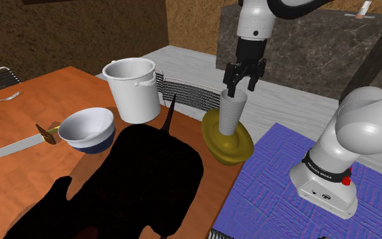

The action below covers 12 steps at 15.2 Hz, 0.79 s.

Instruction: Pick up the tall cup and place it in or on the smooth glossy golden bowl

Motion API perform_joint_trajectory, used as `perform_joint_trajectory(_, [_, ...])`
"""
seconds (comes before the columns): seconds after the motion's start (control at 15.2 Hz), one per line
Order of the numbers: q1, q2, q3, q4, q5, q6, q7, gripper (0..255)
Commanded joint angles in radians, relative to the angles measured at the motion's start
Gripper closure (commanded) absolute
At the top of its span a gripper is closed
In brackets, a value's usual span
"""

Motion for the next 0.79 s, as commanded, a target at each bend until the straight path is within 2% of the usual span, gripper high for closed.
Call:
perform_joint_trajectory(0.0, [-0.003,0.000,-0.007,0.033,-0.007,-0.033,0.001,0])
perform_joint_trajectory(0.2, [-0.011,0.007,-0.025,0.129,-0.023,-0.123,0.005,0])
perform_joint_trajectory(0.73, [-0.011,0.007,-0.025,0.129,-0.023,-0.123,0.005,0])
